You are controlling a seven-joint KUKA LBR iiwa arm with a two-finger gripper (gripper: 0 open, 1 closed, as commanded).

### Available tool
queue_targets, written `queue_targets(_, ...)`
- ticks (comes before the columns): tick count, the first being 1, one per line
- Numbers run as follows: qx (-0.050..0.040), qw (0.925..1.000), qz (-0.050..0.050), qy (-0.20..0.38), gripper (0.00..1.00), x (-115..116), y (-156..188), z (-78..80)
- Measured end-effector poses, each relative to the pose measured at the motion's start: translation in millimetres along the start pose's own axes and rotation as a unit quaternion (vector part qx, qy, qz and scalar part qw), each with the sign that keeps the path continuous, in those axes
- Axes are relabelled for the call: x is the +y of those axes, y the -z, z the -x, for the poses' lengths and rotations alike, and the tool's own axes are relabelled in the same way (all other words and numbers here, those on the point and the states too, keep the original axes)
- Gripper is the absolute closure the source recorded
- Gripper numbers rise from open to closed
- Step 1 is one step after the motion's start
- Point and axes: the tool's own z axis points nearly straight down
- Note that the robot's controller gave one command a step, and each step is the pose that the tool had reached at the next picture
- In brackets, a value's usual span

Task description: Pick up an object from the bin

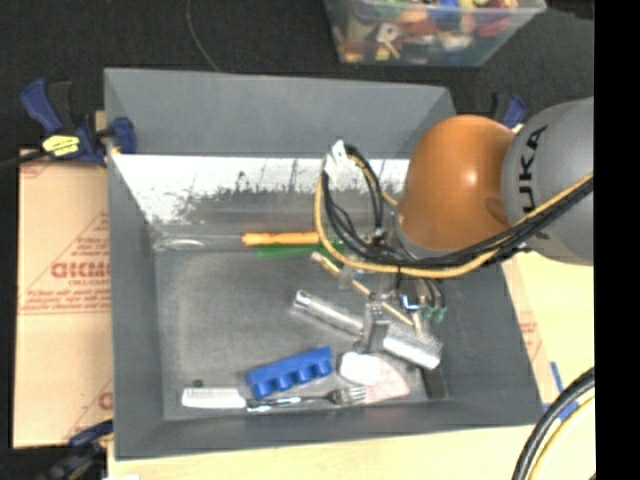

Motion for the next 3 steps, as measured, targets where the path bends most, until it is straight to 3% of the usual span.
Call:
queue_targets(1, -0.0042, 1.0, 0.0, 0.0, 0.0, 0.2, 4.4, 1.7)
queue_targets(2, -0.0053, 0.9936, -0.001, 0.113, 0.0, 21.5, -99.9, -29.7)
queue_targets(3, -0.0162, 0.9931, -0.001, 0.116, 0.0, 36.9, -122.0, -45.7)
